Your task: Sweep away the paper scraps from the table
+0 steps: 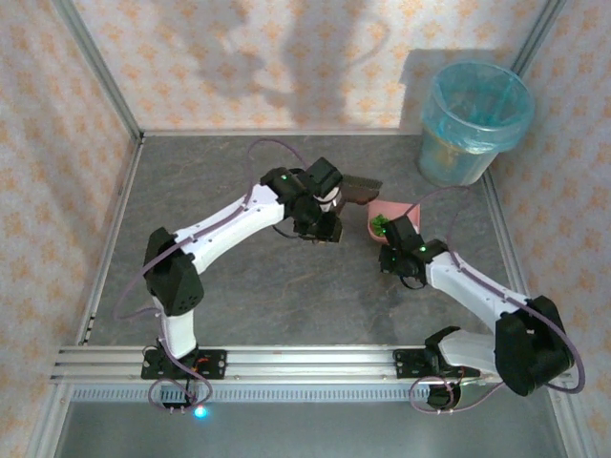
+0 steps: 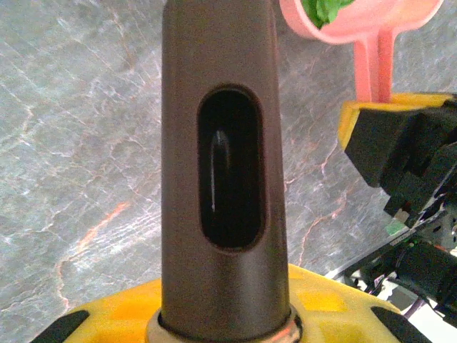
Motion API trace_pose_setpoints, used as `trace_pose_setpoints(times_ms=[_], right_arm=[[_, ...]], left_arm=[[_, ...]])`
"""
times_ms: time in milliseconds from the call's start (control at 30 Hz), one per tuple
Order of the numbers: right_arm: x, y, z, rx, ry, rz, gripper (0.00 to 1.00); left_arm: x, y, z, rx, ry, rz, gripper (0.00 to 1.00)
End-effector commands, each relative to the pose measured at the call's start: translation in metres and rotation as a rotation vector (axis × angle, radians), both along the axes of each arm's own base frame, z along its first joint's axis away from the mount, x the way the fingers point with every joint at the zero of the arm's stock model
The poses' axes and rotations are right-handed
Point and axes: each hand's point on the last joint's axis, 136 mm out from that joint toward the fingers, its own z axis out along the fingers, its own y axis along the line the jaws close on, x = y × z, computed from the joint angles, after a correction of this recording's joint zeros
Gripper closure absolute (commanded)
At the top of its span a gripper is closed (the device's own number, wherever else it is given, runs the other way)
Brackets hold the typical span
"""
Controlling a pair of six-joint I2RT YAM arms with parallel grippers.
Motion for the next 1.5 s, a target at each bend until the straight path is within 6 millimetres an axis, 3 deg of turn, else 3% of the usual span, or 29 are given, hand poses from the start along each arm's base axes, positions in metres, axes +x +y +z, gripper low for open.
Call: trace_pose_setpoints(times_ms=[0, 233, 433, 600, 833, 1133, 1467], right_arm=[[0.003, -0.001, 0.011, -0.005, -0.060, 0.011, 1.00], [0.000, 0.000, 0.023, 0.015, -0.092, 0.007, 1.00], [-0.001, -0.002, 0.044, 0.025, -0.097, -0.022, 1.00], [0.000, 0.001, 0.072, 0.070, -0.143, -0.024, 1.00], [0.002, -0.002, 0.121, 0.089, -0.227, -0.026, 1.00], [0.007, -0.010, 0.188, 0.083, -0.262, -0.077, 1.00], [0.049, -0.011, 0.266, 0.187, -0.298, -0.159, 1.00]], left_arm=[[0.011, 0.011, 0.021, -0.010, -0.094, 0.051, 1.00], [0.024, 0.056, 0.049, 0.000, -0.226, 0.217, 1.00], [0.031, 0.117, 0.068, 0.053, -0.365, 0.425, 1.00], [0.023, 0.161, 0.072, 0.066, -0.432, 0.579, 1.00], [0.001, 0.201, 0.074, 0.045, -0.517, 0.695, 1.00], [-0.021, 0.221, 0.065, 0.029, -0.542, 0.724, 1.00], [-0.033, 0.226, 0.057, 0.027, -0.538, 0.705, 1.00]])
